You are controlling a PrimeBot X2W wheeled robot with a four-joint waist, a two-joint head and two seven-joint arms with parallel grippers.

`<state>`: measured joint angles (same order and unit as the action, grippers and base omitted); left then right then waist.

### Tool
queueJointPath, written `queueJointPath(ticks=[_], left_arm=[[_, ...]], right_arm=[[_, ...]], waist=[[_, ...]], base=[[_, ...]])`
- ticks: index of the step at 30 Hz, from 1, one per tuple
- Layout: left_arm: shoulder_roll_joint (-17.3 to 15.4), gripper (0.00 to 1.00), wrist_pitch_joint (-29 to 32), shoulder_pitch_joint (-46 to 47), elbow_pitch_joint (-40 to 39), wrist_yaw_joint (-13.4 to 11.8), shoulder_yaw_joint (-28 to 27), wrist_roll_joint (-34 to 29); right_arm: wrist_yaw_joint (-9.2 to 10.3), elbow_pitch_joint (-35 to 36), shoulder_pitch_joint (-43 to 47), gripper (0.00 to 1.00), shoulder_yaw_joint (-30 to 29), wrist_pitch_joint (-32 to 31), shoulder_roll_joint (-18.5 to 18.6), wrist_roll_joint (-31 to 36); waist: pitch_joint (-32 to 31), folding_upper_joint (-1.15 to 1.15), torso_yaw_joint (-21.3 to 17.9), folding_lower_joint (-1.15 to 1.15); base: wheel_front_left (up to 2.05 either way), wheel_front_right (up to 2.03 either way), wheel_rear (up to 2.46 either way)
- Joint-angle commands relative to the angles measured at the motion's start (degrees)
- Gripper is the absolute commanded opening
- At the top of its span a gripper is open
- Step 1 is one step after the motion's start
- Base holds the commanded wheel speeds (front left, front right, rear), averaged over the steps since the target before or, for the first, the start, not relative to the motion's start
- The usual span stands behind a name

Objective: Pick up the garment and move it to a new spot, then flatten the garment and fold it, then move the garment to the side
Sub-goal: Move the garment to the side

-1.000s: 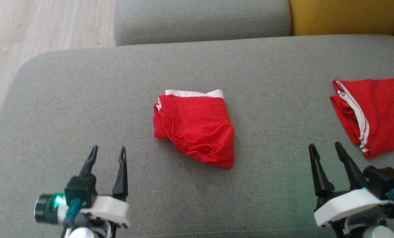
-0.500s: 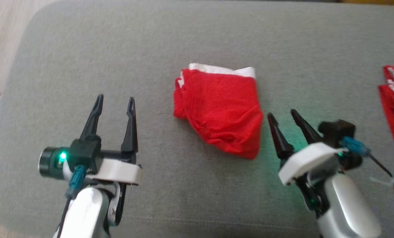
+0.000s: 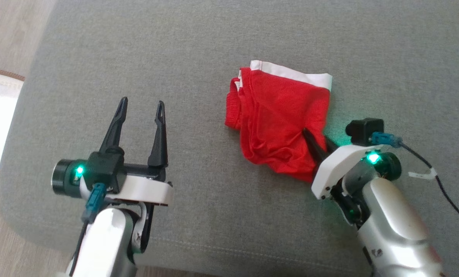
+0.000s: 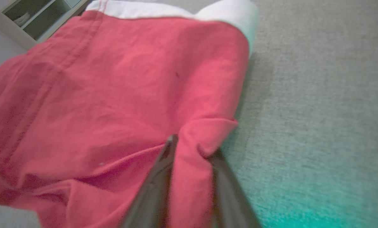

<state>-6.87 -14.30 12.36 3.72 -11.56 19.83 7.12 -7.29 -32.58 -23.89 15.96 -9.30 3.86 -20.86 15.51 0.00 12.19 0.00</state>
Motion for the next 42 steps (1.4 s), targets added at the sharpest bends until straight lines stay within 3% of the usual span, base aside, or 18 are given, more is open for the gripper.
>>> queueJointPath(ticks=[1,9,12,19,24,29,30,33,42], left_arm=[[-0.6,1.00,-0.7,2.2,-2.2,-0.1,-2.1,-0.7],[-1.7,1.00,-0.7,1.0,-2.7,-0.2,-3.2,-1.5],[-2.2,1.00,-0.7,0.9,-3.0,-0.1,-3.2,-1.9],[-2.9,1.00,-0.7,2.3,-3.2,1.1,-2.1,-2.7],[-3.2,1.00,-0.6,4.7,-2.6,2.2,-0.7,-3.4],[-2.9,1.00,-0.4,7.2,-2.2,3.0,0.8,-4.0],[-2.6,1.00,-0.3,8.3,-2.0,3.4,1.6,-4.3],[-2.4,1.00,-0.3,10.0,-1.6,3.9,2.4,-4.7],[-2.5,1.00,-0.1,13.7,-1.6,4.9,4.3,-6.1]], right_arm=[[-0.20,0.0,0.2,0.00,2.4,0.0,-0.6,-0.5],[-0.20,5.2,2.2,0.00,4.7,2.6,2.5,2.4],[-0.20,8.3,3.5,0.00,5.4,2.4,4.4,3.6],[-0.20,14.7,4.8,0.00,5.2,0.3,10.6,4.6],[-0.20,16.0,1.4,0.00,6.3,-0.3,15.1,3.5],[-0.20,14.4,-3.9,0.00,5.2,1.0,19.9,2.9],[-0.20,13.0,-5.4,0.00,3.3,1.6,22.6,3.0],[-0.20,10.3,-7.4,0.00,-0.4,2.7,26.1,3.2],[-0.20,2.4,-13.4,0.00,-8.7,6.6,29.6,3.9]], waist=[[-0.3,0.00,-0.6,0.00],[-1.2,0.00,-7.6,0.00],[-1.1,0.00,-12.0,0.00],[-0.3,0.00,-21.9,0.00],[1.5,0.00,-26.1,0.00],[4.0,0.00,-27.4,0.00],[5.0,0.00,-27.0,0.00],[6.2,0.00,-26.7,0.00],[10.5,0.00,-25.8,0.00]], base=[[0.00,0.00,0.00],[0.00,0.00,0.00],[0.00,0.00,0.00],[0.00,0.00,0.00],[0.00,0.00,0.00],[0.00,0.00,0.00],[0.00,0.00,0.00],[0.00,0.00,0.00],[0.00,0.00,0.00]])
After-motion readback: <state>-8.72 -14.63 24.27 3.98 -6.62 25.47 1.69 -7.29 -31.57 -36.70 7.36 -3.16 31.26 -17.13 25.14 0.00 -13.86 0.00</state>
